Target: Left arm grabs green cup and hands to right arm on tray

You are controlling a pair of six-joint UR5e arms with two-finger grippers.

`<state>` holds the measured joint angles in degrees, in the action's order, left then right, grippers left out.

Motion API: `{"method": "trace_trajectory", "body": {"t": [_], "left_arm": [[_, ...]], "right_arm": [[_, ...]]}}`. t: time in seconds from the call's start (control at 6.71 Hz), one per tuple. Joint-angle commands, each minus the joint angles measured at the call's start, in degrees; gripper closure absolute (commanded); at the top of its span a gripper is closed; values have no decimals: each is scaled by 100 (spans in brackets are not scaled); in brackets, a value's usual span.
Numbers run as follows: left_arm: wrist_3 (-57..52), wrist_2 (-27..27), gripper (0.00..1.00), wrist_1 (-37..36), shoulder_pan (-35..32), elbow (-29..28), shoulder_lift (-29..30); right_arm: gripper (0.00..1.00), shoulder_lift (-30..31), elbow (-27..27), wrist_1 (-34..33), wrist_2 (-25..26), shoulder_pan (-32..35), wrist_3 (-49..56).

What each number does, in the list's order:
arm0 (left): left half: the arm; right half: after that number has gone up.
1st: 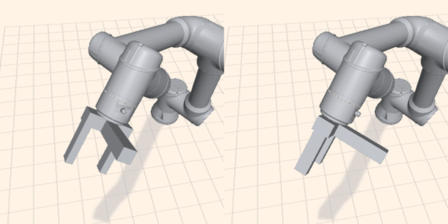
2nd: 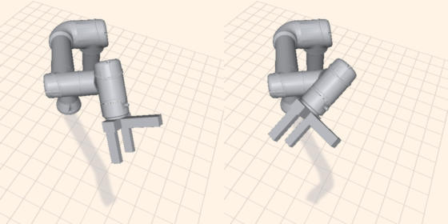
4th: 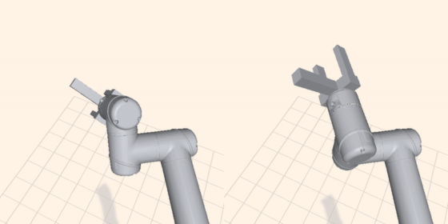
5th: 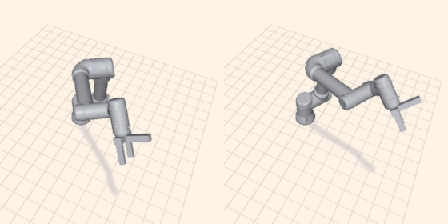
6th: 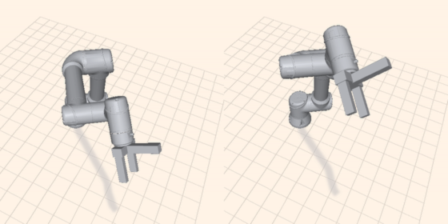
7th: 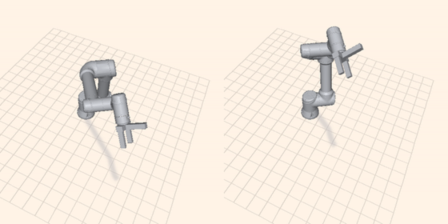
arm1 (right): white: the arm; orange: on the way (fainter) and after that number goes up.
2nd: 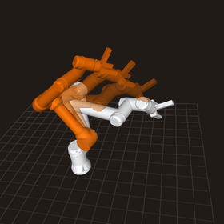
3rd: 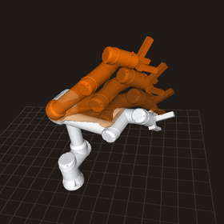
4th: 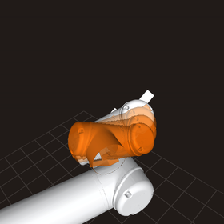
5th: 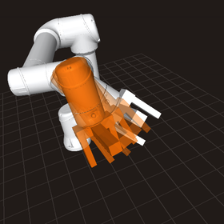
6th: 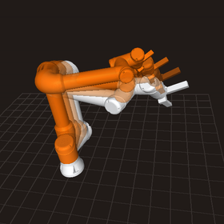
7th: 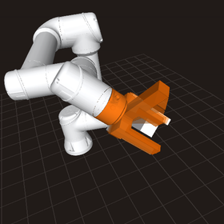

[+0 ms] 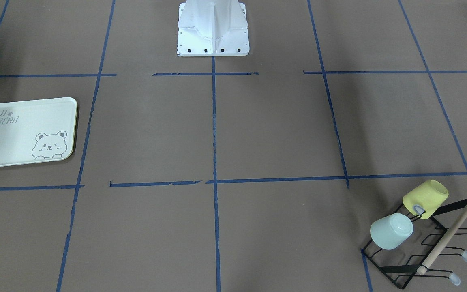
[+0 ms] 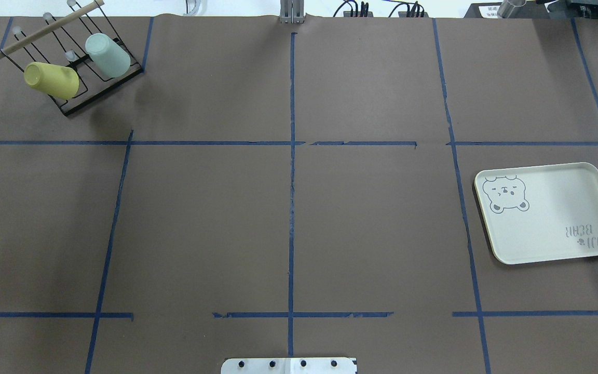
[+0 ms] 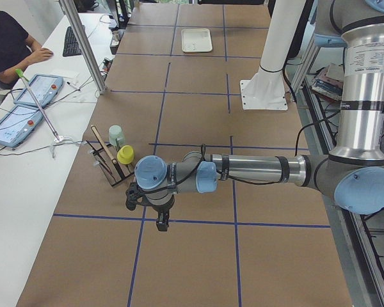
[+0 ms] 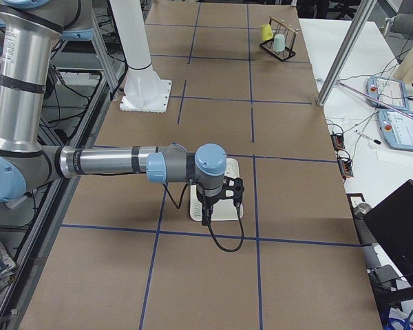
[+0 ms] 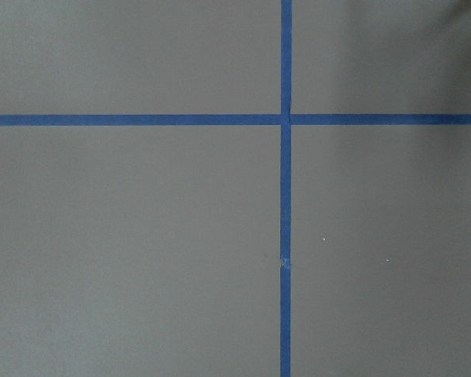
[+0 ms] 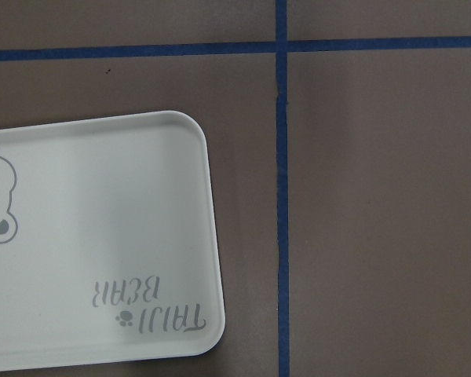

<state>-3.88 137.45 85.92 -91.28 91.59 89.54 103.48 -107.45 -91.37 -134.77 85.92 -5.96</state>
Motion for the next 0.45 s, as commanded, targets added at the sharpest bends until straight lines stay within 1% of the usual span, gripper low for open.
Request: {"method": "trace_trajectory", "body": {"t": [0.0,0.3], "left_arm": [[-34,62,0,195,31,16,-6],[-34,1,0,214,40,96,-59]], "right_arm": [[0,14,-22,-4,-5,4,147],[0,6,-13,31,-5,-5,148]]}}
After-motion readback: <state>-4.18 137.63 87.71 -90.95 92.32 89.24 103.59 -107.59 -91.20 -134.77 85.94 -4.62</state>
